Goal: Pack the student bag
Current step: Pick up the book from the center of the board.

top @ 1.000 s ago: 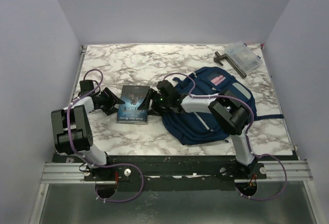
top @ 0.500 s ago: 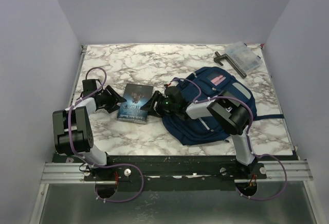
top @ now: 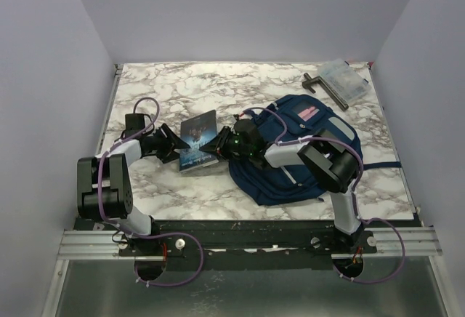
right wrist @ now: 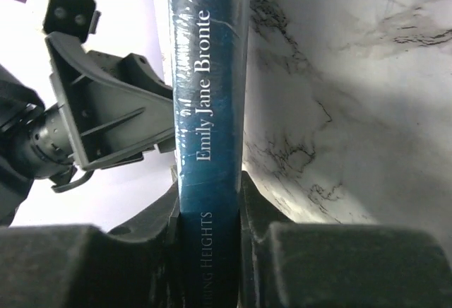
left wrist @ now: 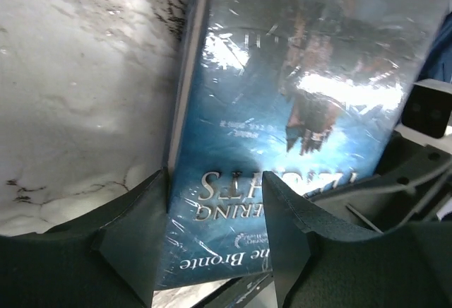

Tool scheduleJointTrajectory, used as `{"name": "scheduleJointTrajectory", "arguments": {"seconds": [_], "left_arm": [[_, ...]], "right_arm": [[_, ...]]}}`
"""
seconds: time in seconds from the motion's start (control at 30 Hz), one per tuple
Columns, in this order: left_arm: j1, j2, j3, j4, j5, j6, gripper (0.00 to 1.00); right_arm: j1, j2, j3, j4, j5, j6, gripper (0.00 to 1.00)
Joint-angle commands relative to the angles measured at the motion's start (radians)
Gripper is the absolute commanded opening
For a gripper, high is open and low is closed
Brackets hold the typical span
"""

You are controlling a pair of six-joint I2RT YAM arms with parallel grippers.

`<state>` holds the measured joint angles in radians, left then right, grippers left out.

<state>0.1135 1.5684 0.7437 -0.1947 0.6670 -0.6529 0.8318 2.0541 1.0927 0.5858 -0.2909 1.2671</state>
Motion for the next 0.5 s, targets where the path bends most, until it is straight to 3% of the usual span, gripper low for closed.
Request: {"name": "scheduleJointTrajectory", "arguments": {"seconds": [0.0, 0.17, 0.27, 0.37, 0.47], "left_arm": [[-0.014, -0.112, 0.015, -0.012, 0.154, 0.06, 0.57], [-0.008, -0.37, 0.003, -0.043, -0.006, 0.163, 0.63], [-0.009, -0.525, -0.012, -0.043, -0.126, 0.197, 0.64], [-0.017, -0.688, -0.039, -0.036, -0.29, 0.213, 0.65], [-0.053, -0.858, -0.082, 0.002, -0.455, 0.237, 0.68]], "right_arm": [[0.023, -0.099, 0.008, 0.104, -0.024, 0.042, 0.14], [0.005, -0.216, -0.027, 0.036, -0.018, -0.045, 0.01], [-0.02, -0.295, -0.021, -0.058, -0.032, -0.132, 0.01], [-0.036, -0.397, 0.0, -0.213, -0.029, -0.315, 0.01], [-0.036, -0.536, 0.018, -0.441, 0.124, -0.563, 0.01]]}}
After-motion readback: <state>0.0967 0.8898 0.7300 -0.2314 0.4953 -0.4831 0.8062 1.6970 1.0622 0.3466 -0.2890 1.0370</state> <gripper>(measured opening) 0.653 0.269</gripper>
